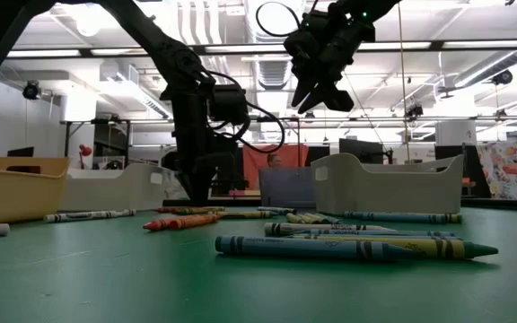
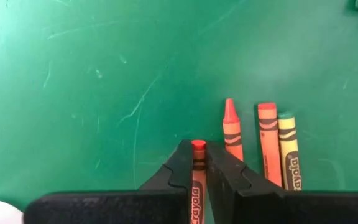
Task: Sort crayons
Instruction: Put the orange crayon into the orange bin
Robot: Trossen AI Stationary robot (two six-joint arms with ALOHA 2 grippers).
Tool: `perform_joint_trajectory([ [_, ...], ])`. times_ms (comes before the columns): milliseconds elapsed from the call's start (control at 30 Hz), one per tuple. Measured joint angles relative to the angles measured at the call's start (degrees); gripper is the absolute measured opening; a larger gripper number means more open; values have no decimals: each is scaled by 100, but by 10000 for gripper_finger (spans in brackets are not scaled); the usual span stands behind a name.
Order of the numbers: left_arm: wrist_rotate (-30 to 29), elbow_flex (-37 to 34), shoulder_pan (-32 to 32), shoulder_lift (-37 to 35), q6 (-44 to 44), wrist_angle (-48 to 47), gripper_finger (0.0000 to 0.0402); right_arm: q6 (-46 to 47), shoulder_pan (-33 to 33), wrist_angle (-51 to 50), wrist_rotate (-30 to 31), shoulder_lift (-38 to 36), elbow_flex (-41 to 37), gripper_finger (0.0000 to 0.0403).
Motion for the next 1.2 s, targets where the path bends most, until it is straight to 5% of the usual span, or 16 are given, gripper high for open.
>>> perform_joint_trajectory([
  [333,184,165,3,-445,195,-478,1,-263,-2,0,2,-2,-1,82],
  [833,83,1813,695,-1182,1244,-2321,0,-503,-2,330,96,-2,-2,82],
  [1200,1,1004,2073,-1730,895,-2963,0,-145,0,542,94,-2,0,82],
])
